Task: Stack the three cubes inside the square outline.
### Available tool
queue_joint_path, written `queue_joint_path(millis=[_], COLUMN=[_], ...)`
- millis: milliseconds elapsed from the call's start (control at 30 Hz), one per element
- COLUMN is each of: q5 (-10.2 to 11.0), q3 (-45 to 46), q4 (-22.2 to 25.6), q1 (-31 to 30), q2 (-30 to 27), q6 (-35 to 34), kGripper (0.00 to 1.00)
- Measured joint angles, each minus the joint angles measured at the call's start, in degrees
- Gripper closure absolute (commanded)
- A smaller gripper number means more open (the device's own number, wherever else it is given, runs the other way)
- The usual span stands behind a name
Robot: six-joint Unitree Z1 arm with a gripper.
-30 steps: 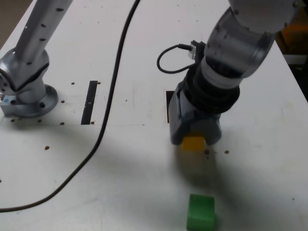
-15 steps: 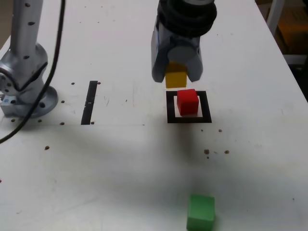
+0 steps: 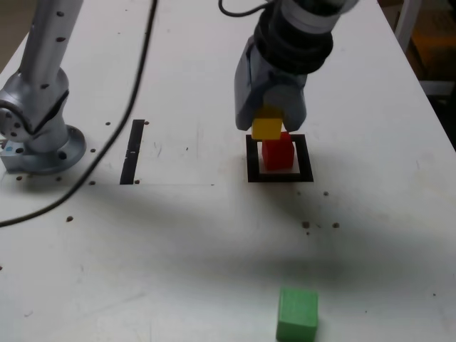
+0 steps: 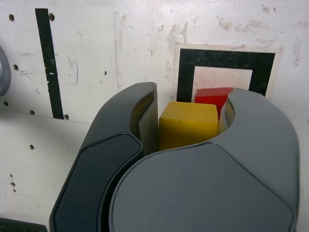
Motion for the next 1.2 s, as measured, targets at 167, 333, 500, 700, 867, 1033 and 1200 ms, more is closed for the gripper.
queue_joint_path(millis=[167,333,500,700,867,1033,1200], q5=[0.0,0.3,0.5,0.7,0.7,0.7,0.4], q3=[-1.4,-1.8,-1.7,-1.4,-1.3,-1.3,-1.3], q4=[-0.9,-1.7,-1.9,-1.8,-1.5,-1.5,-1.8], q1=[0.1,0.2,0.2,0.5,0.6,0.6,0.6], q2=[1.5,2.3,2.3,2.3,2.3,2.3,2.3], q6=[0.4,0.6,0.6,0.6,0.6,0.6,0.6], kGripper=[0.81,0.81,0.81,0.77,0.74,0.74,0.67])
